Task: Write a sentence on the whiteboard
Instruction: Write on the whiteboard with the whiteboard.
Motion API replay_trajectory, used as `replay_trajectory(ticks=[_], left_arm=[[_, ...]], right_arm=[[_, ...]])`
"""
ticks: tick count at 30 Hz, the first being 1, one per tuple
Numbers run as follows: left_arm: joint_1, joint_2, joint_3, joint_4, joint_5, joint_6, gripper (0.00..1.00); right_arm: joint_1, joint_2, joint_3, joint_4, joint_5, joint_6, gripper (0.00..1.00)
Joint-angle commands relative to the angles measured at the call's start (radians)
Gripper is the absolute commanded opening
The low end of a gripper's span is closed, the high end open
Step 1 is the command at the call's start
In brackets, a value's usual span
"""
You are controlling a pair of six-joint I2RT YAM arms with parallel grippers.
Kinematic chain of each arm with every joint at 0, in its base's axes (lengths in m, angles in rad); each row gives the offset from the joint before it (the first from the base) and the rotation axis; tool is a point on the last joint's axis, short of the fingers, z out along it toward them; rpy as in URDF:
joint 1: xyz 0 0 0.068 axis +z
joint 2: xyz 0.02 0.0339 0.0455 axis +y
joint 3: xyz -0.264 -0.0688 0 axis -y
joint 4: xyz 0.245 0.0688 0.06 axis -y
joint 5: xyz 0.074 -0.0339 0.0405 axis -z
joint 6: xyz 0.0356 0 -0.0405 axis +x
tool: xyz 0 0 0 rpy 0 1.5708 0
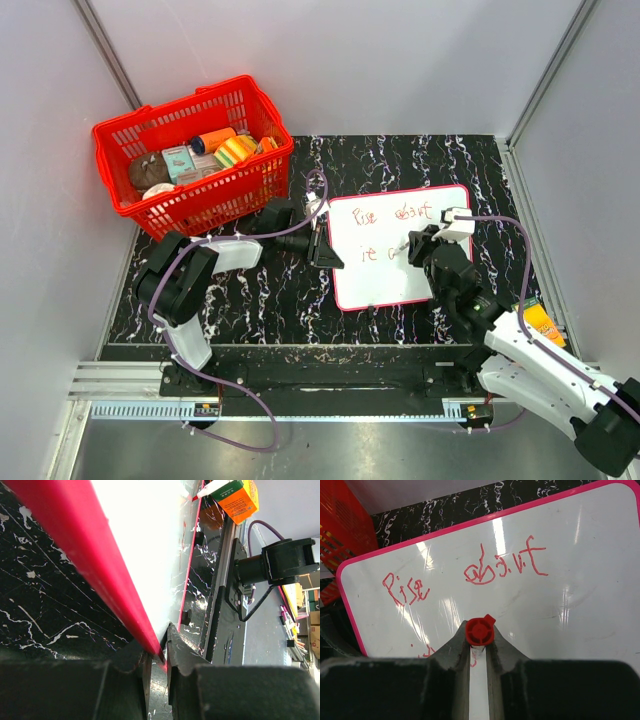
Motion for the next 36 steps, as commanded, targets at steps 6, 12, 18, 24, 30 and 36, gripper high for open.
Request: replay_trajectory(ticks=[6,12,18,24,30,36], left_arm=[[-0.044,0.015,0.009,-0.060,-0.065,0.106,0.00],[-0.044,0.013,0.009,-0.060,-0.063,0.106,0.00],[-0.044,0.013,0.009,-0.062,-0.065,0.106,0.00],[-0.044,0.015,0.009,-0.060,-0.063,0.106,0.00],[-0.044,0.015,0.009,-0.062,-0.066,0.106,0.00],[-0.044,0.015,0.009,-0.063,-0.066,0.108,0.00]], right_arm=[[-0.003,0.015,0.050,0.089,0.052,-0.023,0.00],[-0.003,0.015,0.049,0.098,0.051,-0.032,0.00],[-0.003,0.005,0.038,0.061,0.031,-0.019,0.00],[-0.003,-0.014,0.024,0.015,0.016,-0.006,0.00],[-0.003,-0.037,0.009,-0.021,0.017,-0.002,0.00],[-0.005,-0.038,-0.002,-0.034,0.005,0.007,0.00]])
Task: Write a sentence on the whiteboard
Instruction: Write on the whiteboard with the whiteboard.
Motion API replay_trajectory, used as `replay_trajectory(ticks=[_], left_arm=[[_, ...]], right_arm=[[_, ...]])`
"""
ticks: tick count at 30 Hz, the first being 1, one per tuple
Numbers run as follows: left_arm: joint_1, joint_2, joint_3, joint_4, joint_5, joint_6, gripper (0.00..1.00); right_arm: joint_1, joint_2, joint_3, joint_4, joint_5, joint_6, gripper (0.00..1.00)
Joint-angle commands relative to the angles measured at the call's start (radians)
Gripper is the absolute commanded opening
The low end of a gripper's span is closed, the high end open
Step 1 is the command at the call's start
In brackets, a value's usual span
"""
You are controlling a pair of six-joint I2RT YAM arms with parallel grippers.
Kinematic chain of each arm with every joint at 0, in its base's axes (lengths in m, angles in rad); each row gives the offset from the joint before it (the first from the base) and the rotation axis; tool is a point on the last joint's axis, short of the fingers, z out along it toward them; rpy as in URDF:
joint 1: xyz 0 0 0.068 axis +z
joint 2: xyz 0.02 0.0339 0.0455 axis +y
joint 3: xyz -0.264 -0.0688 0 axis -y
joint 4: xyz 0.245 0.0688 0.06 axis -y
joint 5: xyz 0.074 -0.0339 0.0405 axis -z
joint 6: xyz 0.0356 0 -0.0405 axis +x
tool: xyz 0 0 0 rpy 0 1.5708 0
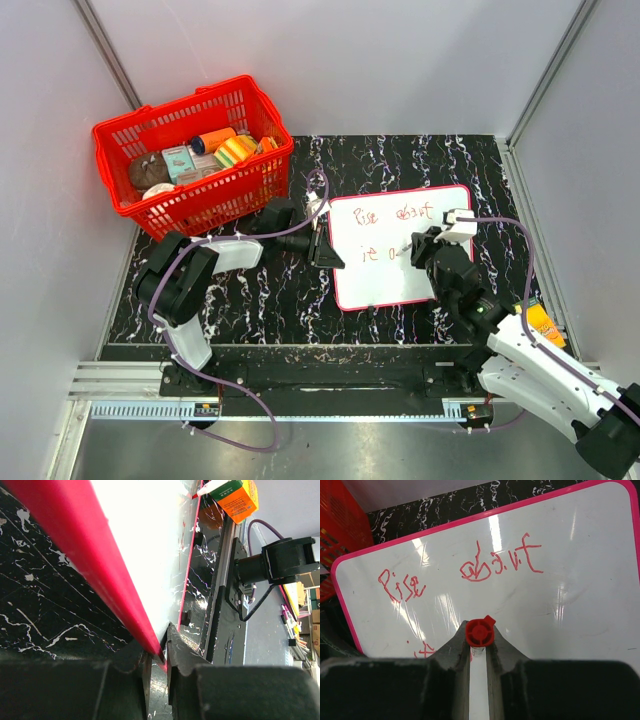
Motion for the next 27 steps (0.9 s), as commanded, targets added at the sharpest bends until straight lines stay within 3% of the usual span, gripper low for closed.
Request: replay_trajectory(ticks=[1,27], left_arm=[[-0.039,0.015,0.005,-0.063,-0.066,0.101,0.00],[-0.041,0.016,0.007,-0.063,-0.066,0.101,0.00]], right_arm=[[-0.003,-0.007,-0.005,-0.002,-0.006,0.017,0.00],[-0.003,0.005,-0.007,0.036,-0.027,0.035,0.00]])
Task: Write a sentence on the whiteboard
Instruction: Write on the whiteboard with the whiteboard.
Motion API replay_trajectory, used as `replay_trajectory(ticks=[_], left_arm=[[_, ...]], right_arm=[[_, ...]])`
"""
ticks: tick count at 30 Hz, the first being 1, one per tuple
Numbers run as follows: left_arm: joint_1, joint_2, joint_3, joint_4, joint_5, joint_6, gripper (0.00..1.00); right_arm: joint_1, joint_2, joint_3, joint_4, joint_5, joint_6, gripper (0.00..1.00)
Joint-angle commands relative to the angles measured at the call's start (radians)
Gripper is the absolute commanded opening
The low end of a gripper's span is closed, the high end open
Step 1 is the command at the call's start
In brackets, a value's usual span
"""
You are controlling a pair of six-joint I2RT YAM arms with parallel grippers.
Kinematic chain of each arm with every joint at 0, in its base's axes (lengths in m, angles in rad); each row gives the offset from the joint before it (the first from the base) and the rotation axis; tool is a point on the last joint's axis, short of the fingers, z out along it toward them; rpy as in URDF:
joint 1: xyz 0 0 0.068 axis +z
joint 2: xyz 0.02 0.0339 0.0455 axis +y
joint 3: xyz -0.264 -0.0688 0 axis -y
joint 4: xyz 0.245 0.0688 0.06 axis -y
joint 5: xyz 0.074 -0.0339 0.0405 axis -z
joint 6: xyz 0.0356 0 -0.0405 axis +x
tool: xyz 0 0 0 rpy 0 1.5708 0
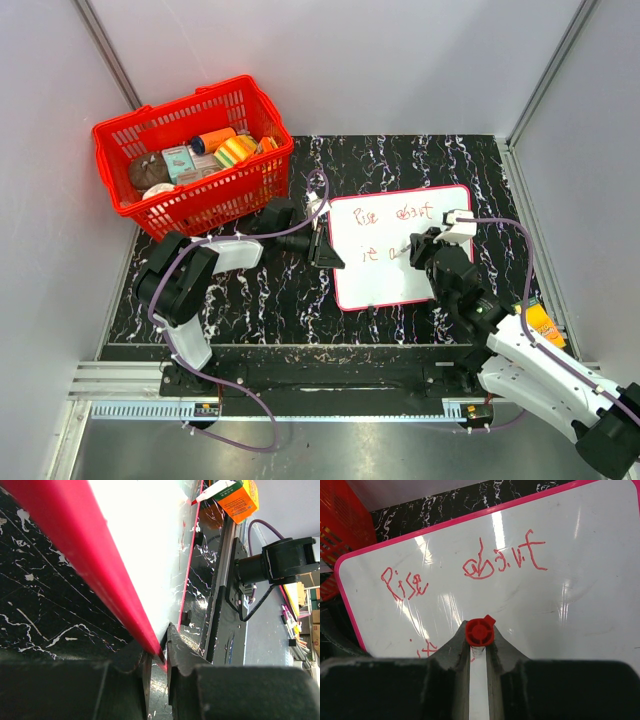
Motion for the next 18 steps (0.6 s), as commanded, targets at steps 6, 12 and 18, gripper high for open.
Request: replay_trajectory(ticks=[6,12,18], left_arm=[[-0.040,0.018,0.008,-0.063,-0.064,0.101,0.00],[-0.040,0.018,0.008,-0.060,-0.063,0.101,0.00],[-0.042,0.018,0.008,-0.061,-0.063,0.100,0.00]], right_arm=[[-0.003,0.004,0.005,0.017,-0.016,0.013,0.00],[-0.003,-0.009,-0.001,-0.008,-0.002,0.012,0.00],[-0.005,-0.032,-0.007,-0.060,0.024,0.016,0.00]])
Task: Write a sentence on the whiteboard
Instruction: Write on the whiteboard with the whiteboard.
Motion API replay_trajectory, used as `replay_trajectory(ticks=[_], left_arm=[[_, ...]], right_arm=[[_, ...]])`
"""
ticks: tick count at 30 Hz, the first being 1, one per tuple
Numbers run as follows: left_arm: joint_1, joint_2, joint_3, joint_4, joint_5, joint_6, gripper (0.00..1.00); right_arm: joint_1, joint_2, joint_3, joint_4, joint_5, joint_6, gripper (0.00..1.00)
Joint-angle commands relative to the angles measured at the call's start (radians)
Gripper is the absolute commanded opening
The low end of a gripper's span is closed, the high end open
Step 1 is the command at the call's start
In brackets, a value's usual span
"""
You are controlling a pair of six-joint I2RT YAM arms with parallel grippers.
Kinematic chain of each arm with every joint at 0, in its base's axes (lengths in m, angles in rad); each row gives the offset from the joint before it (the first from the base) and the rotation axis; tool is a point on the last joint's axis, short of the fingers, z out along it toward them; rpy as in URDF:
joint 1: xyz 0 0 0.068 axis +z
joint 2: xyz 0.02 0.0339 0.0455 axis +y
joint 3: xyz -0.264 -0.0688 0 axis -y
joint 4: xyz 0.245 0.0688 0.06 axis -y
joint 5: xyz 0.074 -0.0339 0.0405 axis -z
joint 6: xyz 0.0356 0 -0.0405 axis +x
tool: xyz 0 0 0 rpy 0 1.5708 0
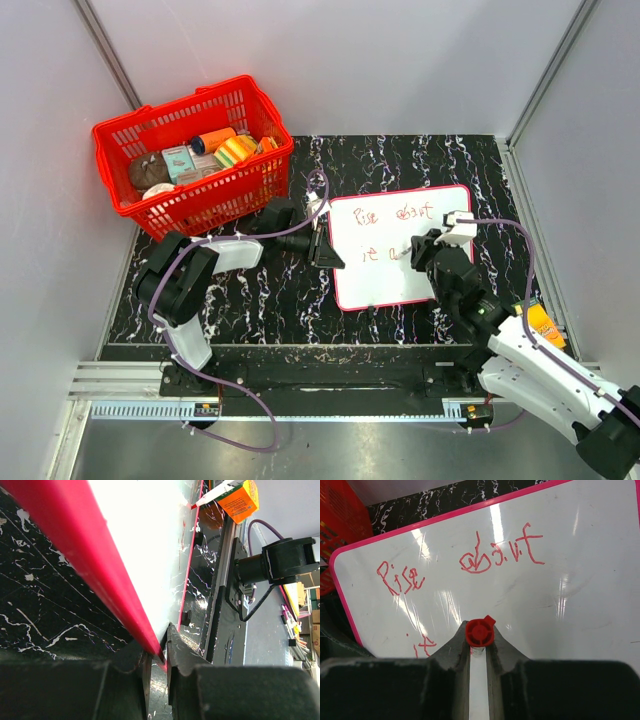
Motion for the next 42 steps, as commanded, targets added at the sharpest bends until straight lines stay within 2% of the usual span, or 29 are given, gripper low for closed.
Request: replay_trajectory(ticks=[1,14,25,42], left_arm=[[-0.041,0.019,0.006,-0.060,-0.062,0.100,0.00],[-0.043,0.018,0.008,-0.063,-0.064,0.101,0.00],[-0.043,0.015,0.006,-0.063,-0.064,0.103,0.00],[-0.043,0.011,0.005,-0.069,-0.068,0.107,0.00]], right_arm=[[-0.003,-0.021,-0.008,-0.034,0.035,0.012,0.00],[-0.003,-0.070,0.027,0.040,0.029,-0.003,0.00],[-0.006,0.047,0.101,0.120,0.083,-0.054,0.00],[-0.045,0.062,0.115,0.155,0.091,-0.085,0.00]])
